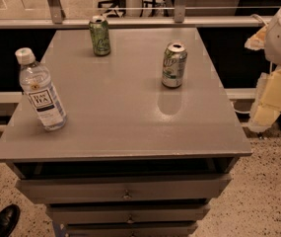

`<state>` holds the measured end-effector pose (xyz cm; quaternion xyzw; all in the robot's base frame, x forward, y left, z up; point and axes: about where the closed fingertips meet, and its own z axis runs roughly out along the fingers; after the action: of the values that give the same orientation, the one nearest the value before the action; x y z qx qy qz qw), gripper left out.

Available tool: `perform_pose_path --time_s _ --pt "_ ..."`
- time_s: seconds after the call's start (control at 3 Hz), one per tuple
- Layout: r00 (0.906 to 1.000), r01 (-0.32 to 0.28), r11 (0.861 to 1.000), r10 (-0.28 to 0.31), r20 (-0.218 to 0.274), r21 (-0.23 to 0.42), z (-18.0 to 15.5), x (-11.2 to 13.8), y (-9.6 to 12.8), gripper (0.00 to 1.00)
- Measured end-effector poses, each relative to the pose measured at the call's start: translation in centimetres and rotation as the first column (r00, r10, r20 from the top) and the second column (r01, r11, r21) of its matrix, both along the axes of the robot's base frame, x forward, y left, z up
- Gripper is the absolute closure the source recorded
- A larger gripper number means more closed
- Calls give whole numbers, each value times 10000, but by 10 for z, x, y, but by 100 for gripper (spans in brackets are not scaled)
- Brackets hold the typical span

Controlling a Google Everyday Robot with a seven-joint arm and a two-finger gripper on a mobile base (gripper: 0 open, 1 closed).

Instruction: Knock 7up can over

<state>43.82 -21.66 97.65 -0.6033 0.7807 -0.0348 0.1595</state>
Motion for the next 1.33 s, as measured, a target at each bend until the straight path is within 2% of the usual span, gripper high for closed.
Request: perform_pose_path --time_s 0.33,0.67,1.0,1.33 --pt "10000 0 10000 0 2 0 0 0 0 0" --pt "9973 -2 9977 -48 732 681 -3 21 -7 0" --pt "9884 -135 9817 -156 1510 1900 -9 62 -12 0" --pt "9787 -245 9395 -472 2000 3418 -17 111 -12 0"
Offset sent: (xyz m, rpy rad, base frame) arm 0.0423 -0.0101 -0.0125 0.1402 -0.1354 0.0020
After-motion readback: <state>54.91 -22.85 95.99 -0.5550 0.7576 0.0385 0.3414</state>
